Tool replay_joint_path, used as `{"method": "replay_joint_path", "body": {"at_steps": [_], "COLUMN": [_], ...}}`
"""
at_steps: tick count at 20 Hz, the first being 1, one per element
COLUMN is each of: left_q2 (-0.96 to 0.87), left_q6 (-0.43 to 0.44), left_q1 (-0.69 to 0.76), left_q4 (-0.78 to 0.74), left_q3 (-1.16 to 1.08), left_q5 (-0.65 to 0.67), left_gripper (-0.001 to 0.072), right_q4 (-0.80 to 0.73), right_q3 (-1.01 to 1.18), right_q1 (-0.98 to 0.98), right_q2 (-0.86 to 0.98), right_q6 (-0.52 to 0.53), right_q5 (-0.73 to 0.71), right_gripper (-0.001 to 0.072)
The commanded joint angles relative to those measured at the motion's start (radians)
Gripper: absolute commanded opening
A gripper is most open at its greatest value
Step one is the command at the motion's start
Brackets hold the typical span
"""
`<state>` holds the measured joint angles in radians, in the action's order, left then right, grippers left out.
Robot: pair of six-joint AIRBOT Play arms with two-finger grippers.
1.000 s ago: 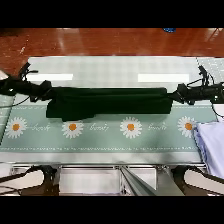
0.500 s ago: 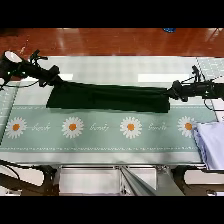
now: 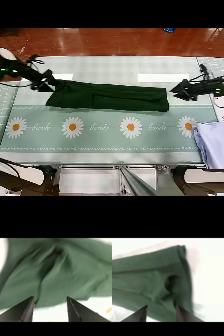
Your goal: Fold the shirts.
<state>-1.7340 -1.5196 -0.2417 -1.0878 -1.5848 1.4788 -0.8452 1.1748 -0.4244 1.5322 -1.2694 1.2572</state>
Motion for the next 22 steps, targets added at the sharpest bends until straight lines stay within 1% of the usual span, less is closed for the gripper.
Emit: {"method": "replay_joint_path", "body": {"at_steps": [1, 3, 4, 5, 7, 9, 10, 13, 17, 20, 22], "left_q2": [0.137, 0.297, 0.394, 0.489, 0.673, 0.794, 0.828, 0.85, 0.827, 0.822, 0.822], "left_q6": [0.018, 0.026, 0.023, 0.022, 0.023, 0.023, 0.023, -0.005, -0.004, -0.004, -0.005], "left_q1": [-0.083, -0.087, -0.069, -0.042, 0.043, 0.129, 0.164, 0.251, 0.338, 0.364, 0.363], "left_q4": [-0.057, -0.056, -0.056, -0.056, -0.056, -0.056, -0.056, -0.053, -0.038, -0.019, -0.006], "left_q3": [0.01, 0.096, 0.173, 0.259, 0.455, 0.608, 0.66, 0.744, 0.758, 0.758, 0.758], "left_q5": [0.035, -0.116, -0.203, -0.284, -0.415, -0.465, -0.466, -0.469, -0.549, -0.571, -0.571], "left_gripper": [0.05, 0.05, 0.05, 0.05, 0.0501, 0.0504, 0.0504, 0.0504, 0.0504, 0.0504, 0.0504], "right_q4": [-0.146, -0.156, -0.149, -0.11, 0.04, 0.131, 0.166, 0.179, 0.178, 0.185, 0.218], "right_q3": [0.027, -0.041, -0.092, -0.142, -0.228, -0.239, -0.239, -0.233, -0.191, -0.158, -0.138], "right_q1": [-0.117, -0.156, -0.159, -0.157, -0.158, -0.157, -0.158, -0.138, -0.047, 0.043, 0.099], "right_q2": [-0.078, -0.126, -0.138, -0.137, -0.116, -0.069, -0.046, 0.014, 0.096, 0.143, 0.161], "right_q6": [-0.037, -0.055, -0.063, -0.065, -0.038, 0.005, 0.029, 0.047, 0.059, 0.059, 0.06], "right_q5": [0.071, -0.021, -0.08, -0.128, -0.208, -0.211, -0.207, -0.19, -0.161, -0.155, -0.164], "right_gripper": [0.0414, 0.0414, 0.0414, 0.0414, 0.0414, 0.0414, 0.0414, 0.0414, 0.0414, 0.0415, 0.0414]}}
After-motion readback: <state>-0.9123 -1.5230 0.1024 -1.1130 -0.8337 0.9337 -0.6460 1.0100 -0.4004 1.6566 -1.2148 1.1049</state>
